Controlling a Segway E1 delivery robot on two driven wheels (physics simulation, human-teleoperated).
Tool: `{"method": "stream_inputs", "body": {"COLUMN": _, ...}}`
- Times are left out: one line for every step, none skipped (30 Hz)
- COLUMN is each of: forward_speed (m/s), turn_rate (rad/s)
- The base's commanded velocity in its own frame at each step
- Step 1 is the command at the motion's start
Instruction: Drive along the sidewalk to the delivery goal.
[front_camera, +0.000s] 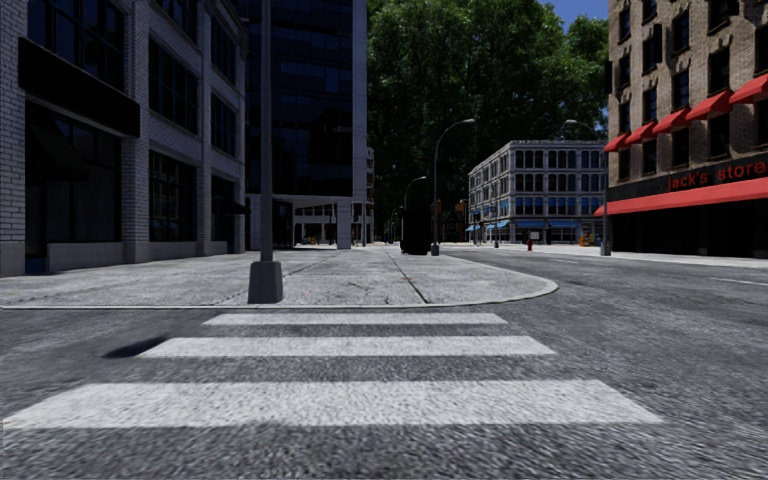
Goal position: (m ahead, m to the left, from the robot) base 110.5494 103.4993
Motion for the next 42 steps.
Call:
{"method": "stream_inputs", "body": {"forward_speed": 2.00, "turn_rate": 0.00}}
{"method": "stream_inputs", "body": {"forward_speed": 2.00, "turn_rate": 0.00}}
{"method": "stream_inputs", "body": {"forward_speed": 2.00, "turn_rate": 0.00}}
{"method": "stream_inputs", "body": {"forward_speed": 2.00, "turn_rate": 0.11}}
{"method": "stream_inputs", "body": {"forward_speed": 2.00, "turn_rate": 0.34}}
{"method": "stream_inputs", "body": {"forward_speed": 2.00, "turn_rate": 0.34}}
{"method": "stream_inputs", "body": {"forward_speed": 2.00, "turn_rate": 0.44}}
{"method": "stream_inputs", "body": {"forward_speed": 2.00, "turn_rate": 0.44}}
{"method": "stream_inputs", "body": {"forward_speed": 2.00, "turn_rate": 0.00}}
{"method": "stream_inputs", "body": {"forward_speed": 2.00, "turn_rate": 0.00}}
{"method": "stream_inputs", "body": {"forward_speed": 2.00, "turn_rate": 0.00}}
{"method": "stream_inputs", "body": {"forward_speed": 2.00, "turn_rate": 0.00}}
{"method": "stream_inputs", "body": {"forward_speed": 2.00, "turn_rate": 0.00}}
{"method": "stream_inputs", "body": {"forward_speed": 2.00, "turn_rate": 0.00}}
{"method": "stream_inputs", "body": {"forward_speed": 2.00, "turn_rate": 0.00}}
{"method": "stream_inputs", "body": {"forward_speed": 2.00, "turn_rate": 0.00}}
{"method": "stream_inputs", "body": {"forward_speed": 2.00, "turn_rate": 0.00}}
{"method": "stream_inputs", "body": {"forward_speed": 2.00, "turn_rate": 0.00}}
{"method": "stream_inputs", "body": {"forward_speed": 2.00, "turn_rate": 0.00}}
{"method": "stream_inputs", "body": {"forward_speed": 2.00, "turn_rate": 0.00}}
{"method": "stream_inputs", "body": {"forward_speed": 2.00, "turn_rate": 0.00}}
{"method": "stream_inputs", "body": {"forward_speed": 2.00, "turn_rate": 0.00}}
{"method": "stream_inputs", "body": {"forward_speed": 2.00, "turn_rate": 0.00}}
{"method": "stream_inputs", "body": {"forward_speed": 2.00, "turn_rate": 0.00}}
{"method": "stream_inputs", "body": {"forward_speed": 2.00, "turn_rate": 0.00}}
{"method": "stream_inputs", "body": {"forward_speed": 2.00, "turn_rate": 0.00}}
{"method": "stream_inputs", "body": {"forward_speed": 2.00, "turn_rate": 0.00}}
{"method": "stream_inputs", "body": {"forward_speed": 2.00, "turn_rate": 0.00}}
{"method": "stream_inputs", "body": {"forward_speed": 2.00, "turn_rate": 0.00}}
{"method": "stream_inputs", "body": {"forward_speed": 2.00, "turn_rate": 0.49}}
{"method": "stream_inputs", "body": {"forward_speed": 2.00, "turn_rate": 0.49}}
{"method": "stream_inputs", "body": {"forward_speed": 2.00, "turn_rate": 0.59}}
{"method": "stream_inputs", "body": {"forward_speed": 2.00, "turn_rate": 0.61}}
{"method": "stream_inputs", "body": {"forward_speed": 2.00, "turn_rate": 0.00}}
{"method": "stream_inputs", "body": {"forward_speed": 2.00, "turn_rate": 0.00}}
{"method": "stream_inputs", "body": {"forward_speed": 2.00, "turn_rate": 0.00}}
{"method": "stream_inputs", "body": {"forward_speed": 2.00, "turn_rate": 0.00}}
{"method": "stream_inputs", "body": {"forward_speed": 2.00, "turn_rate": 0.00}}
{"method": "stream_inputs", "body": {"forward_speed": 2.00, "turn_rate": 0.00}}
{"method": "stream_inputs", "body": {"forward_speed": 2.00, "turn_rate": 0.00}}
{"method": "stream_inputs", "body": {"forward_speed": 2.00, "turn_rate": 0.00}}
{"method": "stream_inputs", "body": {"forward_speed": 2.00, "turn_rate": 0.00}}
